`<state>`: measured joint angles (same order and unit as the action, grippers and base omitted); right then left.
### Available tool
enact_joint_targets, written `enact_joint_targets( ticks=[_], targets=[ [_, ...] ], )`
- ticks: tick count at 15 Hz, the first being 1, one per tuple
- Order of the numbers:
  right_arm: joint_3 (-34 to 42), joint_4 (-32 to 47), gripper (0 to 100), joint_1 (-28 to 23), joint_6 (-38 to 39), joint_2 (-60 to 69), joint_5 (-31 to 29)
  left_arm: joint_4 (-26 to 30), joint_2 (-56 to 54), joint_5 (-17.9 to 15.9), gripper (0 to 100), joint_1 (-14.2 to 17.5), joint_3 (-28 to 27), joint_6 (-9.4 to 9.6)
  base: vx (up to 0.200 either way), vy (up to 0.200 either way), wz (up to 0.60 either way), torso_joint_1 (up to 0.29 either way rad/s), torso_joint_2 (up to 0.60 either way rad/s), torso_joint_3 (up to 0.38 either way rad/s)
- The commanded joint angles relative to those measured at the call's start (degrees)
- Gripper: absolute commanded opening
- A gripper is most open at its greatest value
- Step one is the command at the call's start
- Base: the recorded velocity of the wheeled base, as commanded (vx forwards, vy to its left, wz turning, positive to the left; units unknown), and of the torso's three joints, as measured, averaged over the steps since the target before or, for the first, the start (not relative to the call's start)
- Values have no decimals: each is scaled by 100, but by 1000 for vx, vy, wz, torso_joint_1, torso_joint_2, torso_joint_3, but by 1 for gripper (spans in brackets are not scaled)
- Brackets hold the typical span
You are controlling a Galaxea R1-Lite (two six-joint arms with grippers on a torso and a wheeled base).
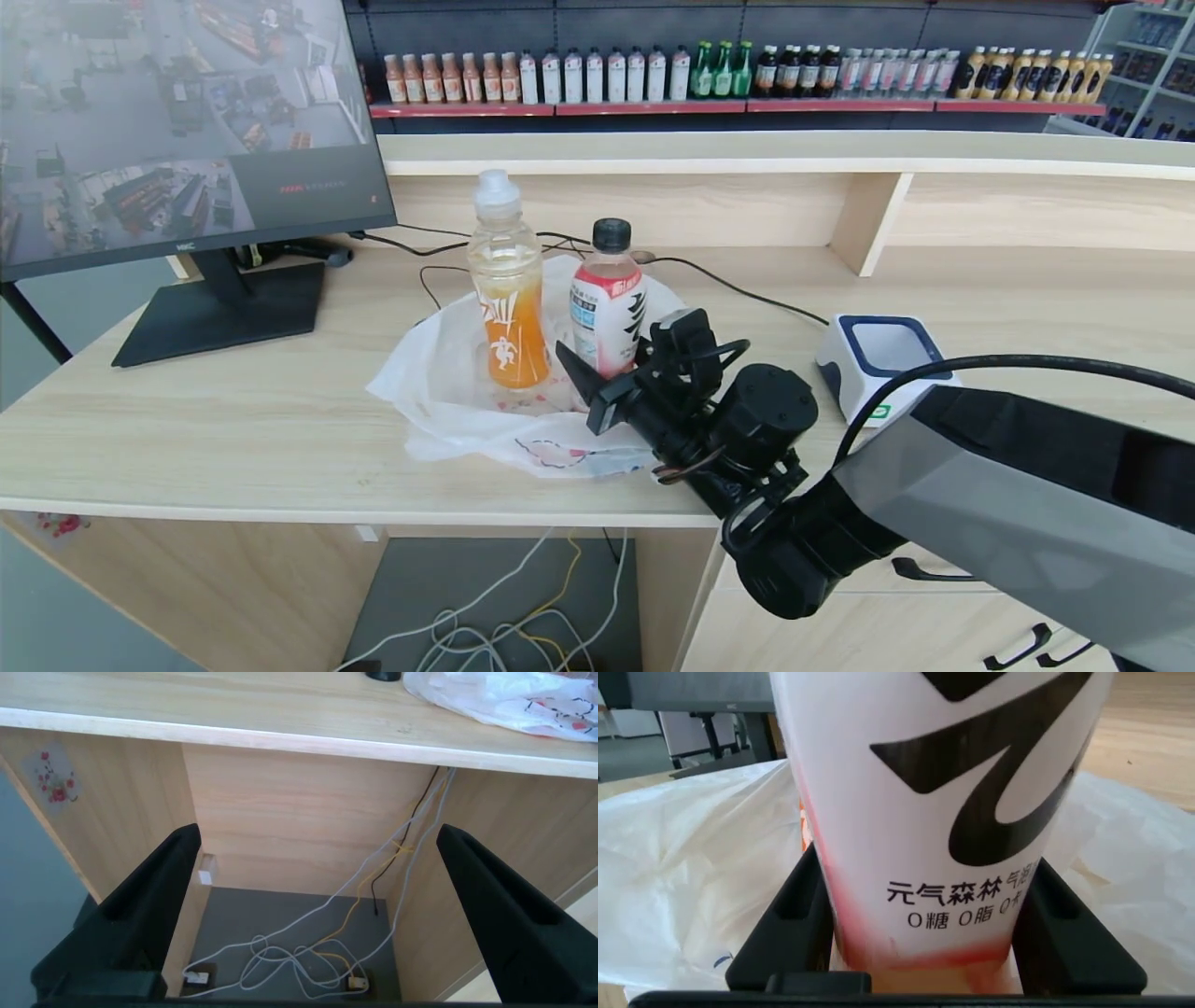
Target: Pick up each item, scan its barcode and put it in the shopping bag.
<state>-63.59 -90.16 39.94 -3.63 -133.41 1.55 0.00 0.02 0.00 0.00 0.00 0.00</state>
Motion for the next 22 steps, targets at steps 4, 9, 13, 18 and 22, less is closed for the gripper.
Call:
enact_joint_targets(
  ticks=[4,9,13,18,22],
  targets=[
    [39,16,0,5,-6,-44,3,0,-2,0,100,0,0,0,0,0,0,0,0,0],
    [206,16,0,5,3,-18,-5,0,-2,0,100,0,0,0,0,0,0,0,0,0],
    [224,16,0,5,12,0,-5,0,-2,0,100,0,0,-9,0,0,0,0,0,0],
    [259,16,0,5,29,17,-5,0,-2,0,100,0,0,-9,0,0,0,0,0,0],
    [259,16,100,5,29,26,-5,0,-2,0,100,0,0,0,0,0,0,0,0,0]
  ],
)
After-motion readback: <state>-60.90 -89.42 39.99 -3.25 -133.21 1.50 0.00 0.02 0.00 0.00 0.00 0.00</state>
